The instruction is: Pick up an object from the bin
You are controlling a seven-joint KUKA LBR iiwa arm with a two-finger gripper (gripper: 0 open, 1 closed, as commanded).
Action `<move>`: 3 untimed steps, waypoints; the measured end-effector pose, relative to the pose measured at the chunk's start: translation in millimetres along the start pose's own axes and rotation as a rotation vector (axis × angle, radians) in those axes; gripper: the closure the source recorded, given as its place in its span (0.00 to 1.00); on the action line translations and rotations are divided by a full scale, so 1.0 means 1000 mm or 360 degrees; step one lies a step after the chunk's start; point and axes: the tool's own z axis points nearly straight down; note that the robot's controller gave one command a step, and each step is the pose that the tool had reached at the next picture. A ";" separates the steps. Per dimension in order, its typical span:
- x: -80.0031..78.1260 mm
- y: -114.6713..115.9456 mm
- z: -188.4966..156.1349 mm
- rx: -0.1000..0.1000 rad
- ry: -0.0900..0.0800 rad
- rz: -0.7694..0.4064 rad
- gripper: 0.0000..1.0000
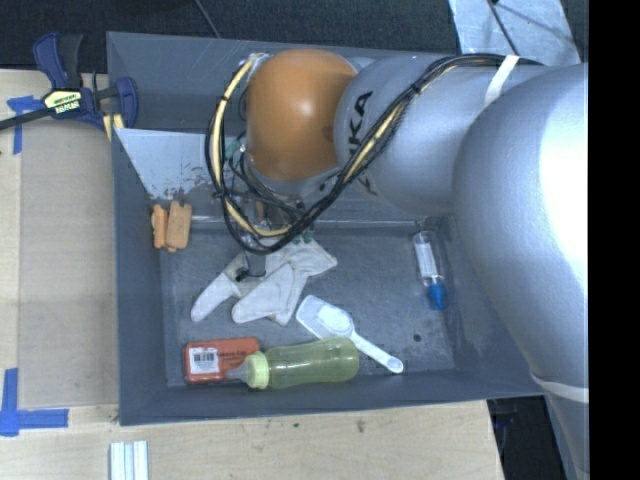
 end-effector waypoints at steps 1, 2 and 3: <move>0.005 -0.013 0.007 -0.0001 0.0011 -0.0280 0.00; 0.006 -0.020 -0.007 -0.0002 0.0004 -0.0634 0.00; 0.006 -0.030 0.047 -0.0003 0.0009 -0.0875 0.00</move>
Offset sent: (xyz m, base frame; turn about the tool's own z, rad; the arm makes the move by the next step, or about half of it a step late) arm -0.0022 -0.0215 0.0071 -0.4012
